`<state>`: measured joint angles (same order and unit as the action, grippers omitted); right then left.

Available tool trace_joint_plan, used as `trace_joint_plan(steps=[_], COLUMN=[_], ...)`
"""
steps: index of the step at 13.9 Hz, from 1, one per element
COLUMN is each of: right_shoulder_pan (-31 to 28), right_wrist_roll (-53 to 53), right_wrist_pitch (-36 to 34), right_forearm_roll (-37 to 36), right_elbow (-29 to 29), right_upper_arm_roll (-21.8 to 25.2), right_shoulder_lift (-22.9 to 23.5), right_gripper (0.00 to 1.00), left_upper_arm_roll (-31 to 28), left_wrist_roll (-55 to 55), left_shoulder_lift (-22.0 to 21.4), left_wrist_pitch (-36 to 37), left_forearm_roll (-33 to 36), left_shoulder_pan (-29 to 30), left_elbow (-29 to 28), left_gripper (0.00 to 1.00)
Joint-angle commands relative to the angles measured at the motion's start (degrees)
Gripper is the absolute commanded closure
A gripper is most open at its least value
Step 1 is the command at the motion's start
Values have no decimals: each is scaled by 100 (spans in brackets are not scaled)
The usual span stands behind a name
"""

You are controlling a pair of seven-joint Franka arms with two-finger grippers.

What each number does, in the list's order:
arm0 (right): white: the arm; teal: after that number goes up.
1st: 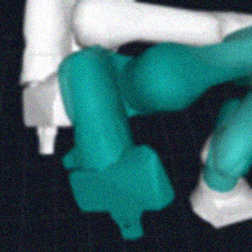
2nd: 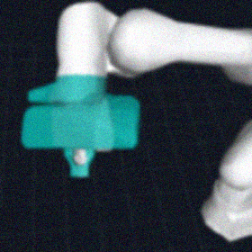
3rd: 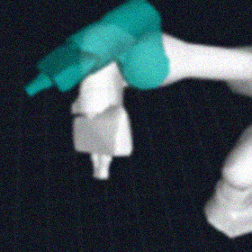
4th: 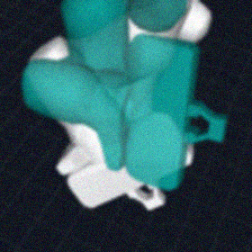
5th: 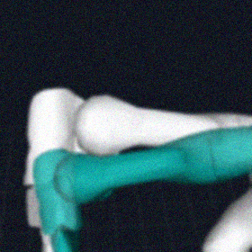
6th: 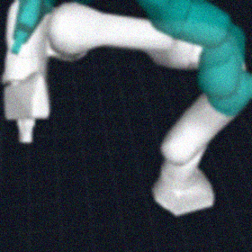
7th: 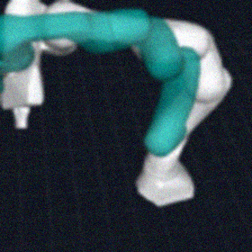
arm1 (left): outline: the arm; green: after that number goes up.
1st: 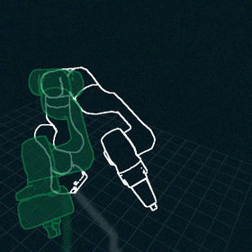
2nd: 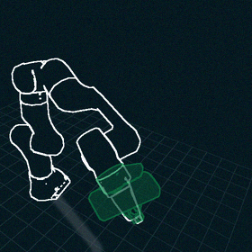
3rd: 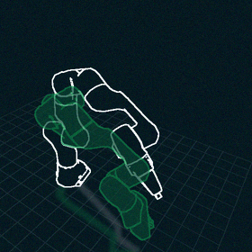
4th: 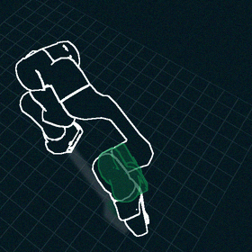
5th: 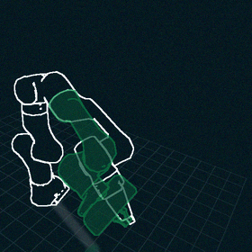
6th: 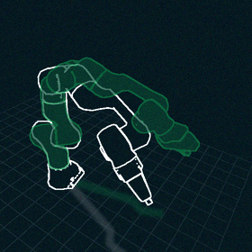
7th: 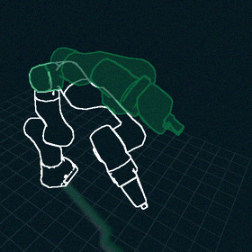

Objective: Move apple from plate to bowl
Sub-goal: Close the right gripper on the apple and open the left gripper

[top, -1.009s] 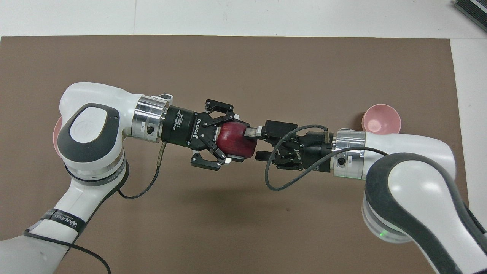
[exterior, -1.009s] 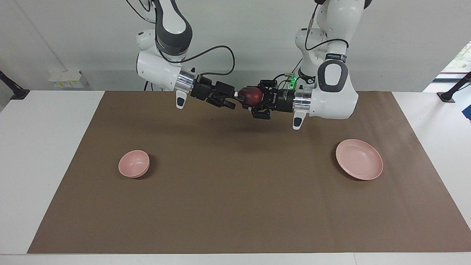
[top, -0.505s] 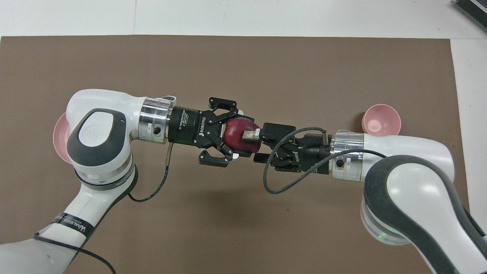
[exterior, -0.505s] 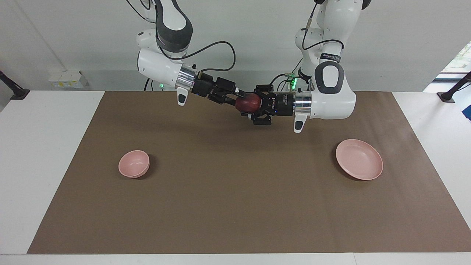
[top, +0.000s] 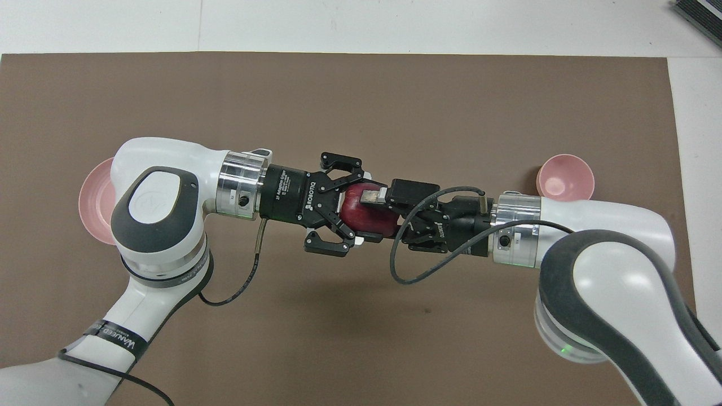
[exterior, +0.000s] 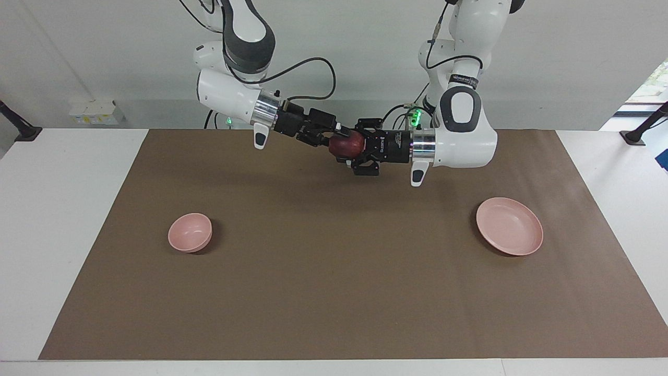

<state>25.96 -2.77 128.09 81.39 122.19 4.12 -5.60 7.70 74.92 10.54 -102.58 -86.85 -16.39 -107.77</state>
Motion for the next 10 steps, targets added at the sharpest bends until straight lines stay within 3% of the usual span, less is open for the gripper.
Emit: trace_joint_plan(steps=[1,10], right_shoulder_pan=[41,120], right_wrist_roll=[189,31], right_wrist_pitch=[251,59], right_forearm_roll=[79,79], right_elbow=[7,86], right_upper_arm_roll=[-8,-51], right_shoulder_lift=[33,-55], right_gripper=[0,0], left_upper_arm_roll=[-23,-23], left_wrist_roll=[41,-187], left_shoulder_lift=[-271,-263], left_wrist_pitch=[-86,-130], left_forearm_roll=[-174,-244], left_shoulder_pan=[-180,-154], left_elbow=[-218,-200], left_gripper=[100,100])
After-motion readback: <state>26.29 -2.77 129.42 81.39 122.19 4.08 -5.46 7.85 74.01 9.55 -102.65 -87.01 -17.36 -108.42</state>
